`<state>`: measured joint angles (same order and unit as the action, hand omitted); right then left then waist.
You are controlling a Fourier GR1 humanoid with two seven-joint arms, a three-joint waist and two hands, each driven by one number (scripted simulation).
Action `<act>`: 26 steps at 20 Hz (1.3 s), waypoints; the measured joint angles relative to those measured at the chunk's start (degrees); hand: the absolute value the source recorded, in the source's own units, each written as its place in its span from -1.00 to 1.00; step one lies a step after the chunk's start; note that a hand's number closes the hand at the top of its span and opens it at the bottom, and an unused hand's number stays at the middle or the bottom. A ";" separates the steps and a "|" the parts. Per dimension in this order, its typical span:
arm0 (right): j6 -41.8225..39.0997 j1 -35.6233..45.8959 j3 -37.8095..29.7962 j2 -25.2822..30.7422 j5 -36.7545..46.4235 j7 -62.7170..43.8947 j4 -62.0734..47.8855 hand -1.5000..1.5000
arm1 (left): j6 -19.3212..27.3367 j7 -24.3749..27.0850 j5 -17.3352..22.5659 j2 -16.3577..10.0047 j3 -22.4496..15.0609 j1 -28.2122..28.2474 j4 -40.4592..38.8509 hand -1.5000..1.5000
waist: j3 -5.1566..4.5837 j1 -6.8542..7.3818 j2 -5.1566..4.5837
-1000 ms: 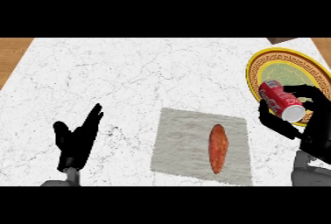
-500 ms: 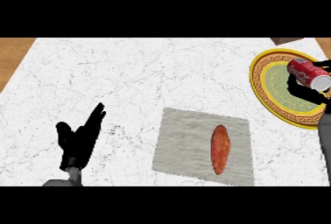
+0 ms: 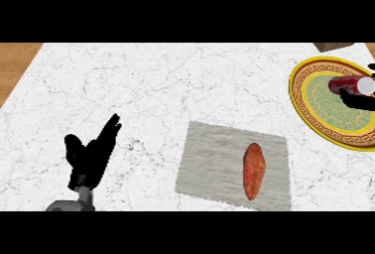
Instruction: Pick the can from the placemat and place it in the plate
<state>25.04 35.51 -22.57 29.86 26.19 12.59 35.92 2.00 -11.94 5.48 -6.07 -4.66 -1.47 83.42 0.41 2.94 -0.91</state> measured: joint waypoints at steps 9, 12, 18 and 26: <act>-9.12 6.29 -2.49 2.66 -2.46 8.56 -14.39 -1.00 | -0.22 0.77 -0.45 0.79 -0.48 -0.92 -0.84 0.00 | 0.26 0.84 -0.43; -10.77 6.89 -6.20 2.50 -6.44 14.13 -15.36 -1.00 | 0.03 0.25 -0.56 0.81 -0.44 -0.68 -0.46 0.00 | 0.28 0.53 -0.36; -14.16 7.72 -12.97 4.26 -13.11 19.97 -18.87 -1.00 | -0.17 -1.08 -0.07 0.26 0.26 -0.18 0.40 0.00 | 0.15 0.10 -0.20; -31.50 3.49 -16.18 11.29 -17.58 23.34 -23.04 -1.00 | 0.42 -1.56 -0.24 0.53 0.79 0.44 0.56 0.00 | 0.06 -1.20 0.30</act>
<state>-6.46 38.99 -38.76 41.15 8.61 35.93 12.89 2.42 -13.50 5.25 -5.54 -3.86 -1.03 83.98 0.47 1.74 -0.61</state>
